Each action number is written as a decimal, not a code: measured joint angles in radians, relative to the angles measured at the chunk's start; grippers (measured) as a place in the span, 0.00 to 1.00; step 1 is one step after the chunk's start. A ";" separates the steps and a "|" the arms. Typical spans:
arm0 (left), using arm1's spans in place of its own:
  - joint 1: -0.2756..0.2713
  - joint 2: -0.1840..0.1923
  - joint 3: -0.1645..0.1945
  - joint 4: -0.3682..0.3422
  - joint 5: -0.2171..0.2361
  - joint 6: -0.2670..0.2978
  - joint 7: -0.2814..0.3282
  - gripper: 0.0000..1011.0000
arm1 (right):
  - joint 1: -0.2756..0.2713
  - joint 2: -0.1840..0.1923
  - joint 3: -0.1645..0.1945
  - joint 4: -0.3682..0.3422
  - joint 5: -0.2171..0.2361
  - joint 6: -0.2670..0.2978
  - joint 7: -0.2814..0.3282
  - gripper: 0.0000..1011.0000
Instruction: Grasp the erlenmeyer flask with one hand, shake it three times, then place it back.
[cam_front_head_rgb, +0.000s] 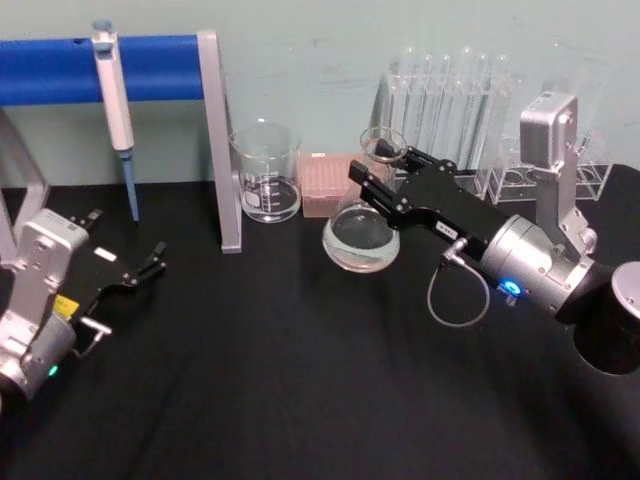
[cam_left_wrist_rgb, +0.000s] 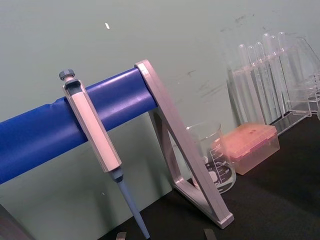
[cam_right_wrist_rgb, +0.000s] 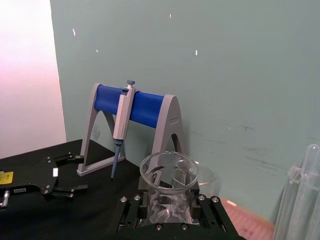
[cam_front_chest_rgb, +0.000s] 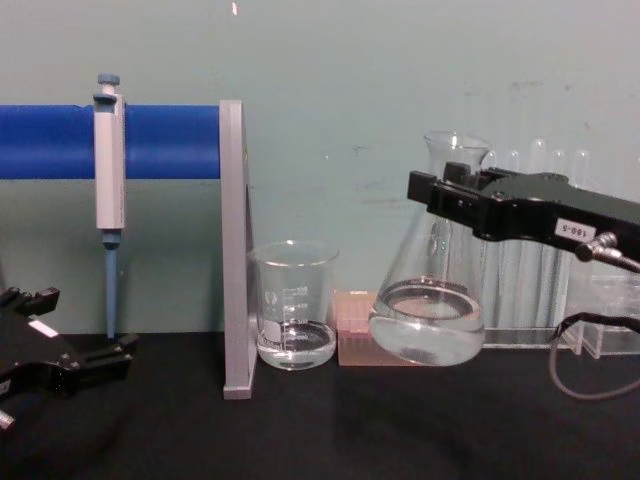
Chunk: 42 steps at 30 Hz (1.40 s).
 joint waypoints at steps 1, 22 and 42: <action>0.000 0.000 0.000 0.000 0.000 0.000 0.000 0.99 | 0.000 -0.002 0.001 0.001 -0.004 0.000 0.000 0.45; 0.000 0.000 0.000 0.000 0.000 0.000 0.000 0.99 | 0.086 -0.042 -0.141 0.049 -0.004 -0.004 0.204 0.45; 0.000 0.000 0.000 0.000 0.000 0.000 0.000 0.99 | -0.003 -0.021 -0.058 -0.018 -0.025 -0.046 0.002 0.45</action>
